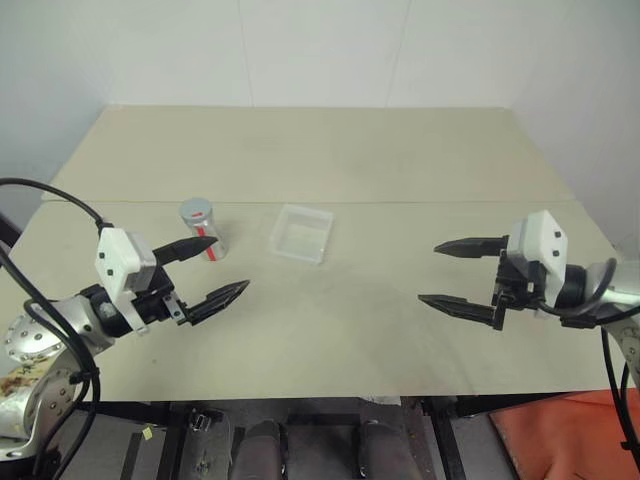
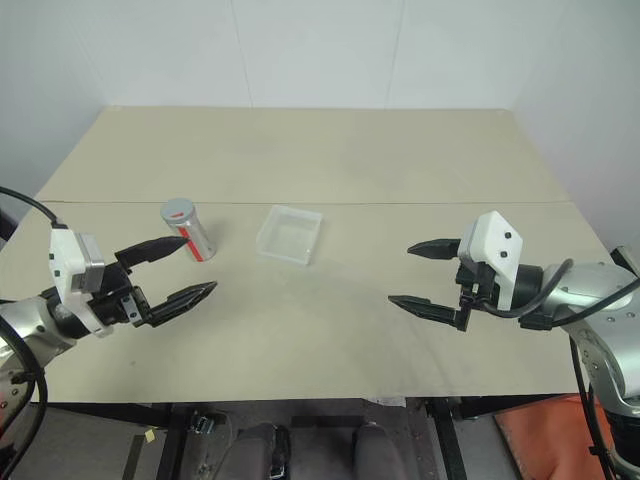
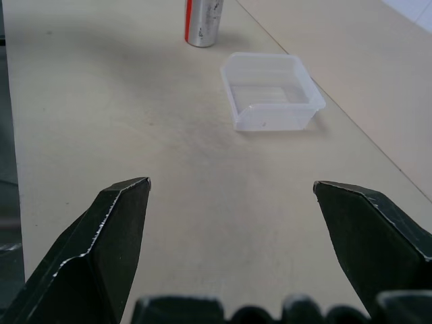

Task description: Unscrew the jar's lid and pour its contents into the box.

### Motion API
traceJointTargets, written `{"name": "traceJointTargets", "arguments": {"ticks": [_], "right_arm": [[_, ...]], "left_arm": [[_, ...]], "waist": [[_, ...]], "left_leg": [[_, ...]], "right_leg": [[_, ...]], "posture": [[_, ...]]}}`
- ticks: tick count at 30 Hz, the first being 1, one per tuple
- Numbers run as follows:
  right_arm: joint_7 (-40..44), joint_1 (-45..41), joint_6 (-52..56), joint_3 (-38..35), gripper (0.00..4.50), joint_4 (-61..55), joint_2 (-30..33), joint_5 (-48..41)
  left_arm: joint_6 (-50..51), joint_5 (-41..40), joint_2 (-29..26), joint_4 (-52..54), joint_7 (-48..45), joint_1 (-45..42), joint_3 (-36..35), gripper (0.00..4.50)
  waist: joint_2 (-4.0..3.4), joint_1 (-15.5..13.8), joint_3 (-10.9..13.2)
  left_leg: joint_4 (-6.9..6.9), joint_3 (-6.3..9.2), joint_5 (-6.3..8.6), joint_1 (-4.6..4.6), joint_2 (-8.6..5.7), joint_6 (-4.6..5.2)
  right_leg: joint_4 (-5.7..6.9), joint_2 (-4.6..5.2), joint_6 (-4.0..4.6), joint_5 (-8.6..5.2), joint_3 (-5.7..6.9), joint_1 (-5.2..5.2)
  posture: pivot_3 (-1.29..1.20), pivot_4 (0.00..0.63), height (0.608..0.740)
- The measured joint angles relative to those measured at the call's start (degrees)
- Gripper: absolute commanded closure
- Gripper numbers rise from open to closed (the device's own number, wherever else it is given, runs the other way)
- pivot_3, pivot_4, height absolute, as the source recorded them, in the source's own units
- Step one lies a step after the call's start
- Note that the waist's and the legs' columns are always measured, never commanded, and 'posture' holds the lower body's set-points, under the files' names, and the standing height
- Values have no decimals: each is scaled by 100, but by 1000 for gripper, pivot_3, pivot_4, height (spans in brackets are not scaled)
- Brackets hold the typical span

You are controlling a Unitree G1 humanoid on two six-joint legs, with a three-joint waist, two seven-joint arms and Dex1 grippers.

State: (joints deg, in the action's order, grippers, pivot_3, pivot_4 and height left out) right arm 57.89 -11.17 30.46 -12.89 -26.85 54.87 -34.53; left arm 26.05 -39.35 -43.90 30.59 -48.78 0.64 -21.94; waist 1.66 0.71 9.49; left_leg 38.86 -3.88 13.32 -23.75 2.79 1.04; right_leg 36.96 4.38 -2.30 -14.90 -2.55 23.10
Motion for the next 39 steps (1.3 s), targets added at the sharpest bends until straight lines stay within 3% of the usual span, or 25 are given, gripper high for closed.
{"name": "traceJointTargets", "arguments": {"ticks": [12,16,25,31,39], "right_arm": [[113,-238,-31,130,0,90,-31,-37],[294,-622,-219,465,0,459,-168,114],[724,-1301,-583,1001,0,1107,-357,434],[800,-1520,-660,1107,0,1256,-481,553],[824,-1519,-661,1107,0,1262,-485,616]], "left_arm": [[32,55,146,207,386,443,-106,36],[56,434,658,512,1189,868,-118,36],[105,1900,2204,1023,3457,1078,769,36],[-475,3101,3075,216,4614,520,1217,36],[-1019,3710,3439,-950,5100,-345,1428,36]], "waist": [[0,5,0],[0,14,0],[1,-58,-1],[1,-92,-1],[2,-128,-1]], "left_leg": [[0,5,0,1,1,0],[0,6,0,0,0,0],[3,14,0,1,-5,0],[2,16,0,-1,-7,0],[4,16,0,-4,-9,1]], "right_leg": [[0,0,0,0,0,-2],[-3,2,0,0,-3,0],[-1,2,1,2,1,-7],[-2,2,1,2,1,-5],[-1,3,1,3,2,-4]], "posture": [[0,150,740],[0,150,740],[0,150,740],[0,150,740],[0,150,740]]}}
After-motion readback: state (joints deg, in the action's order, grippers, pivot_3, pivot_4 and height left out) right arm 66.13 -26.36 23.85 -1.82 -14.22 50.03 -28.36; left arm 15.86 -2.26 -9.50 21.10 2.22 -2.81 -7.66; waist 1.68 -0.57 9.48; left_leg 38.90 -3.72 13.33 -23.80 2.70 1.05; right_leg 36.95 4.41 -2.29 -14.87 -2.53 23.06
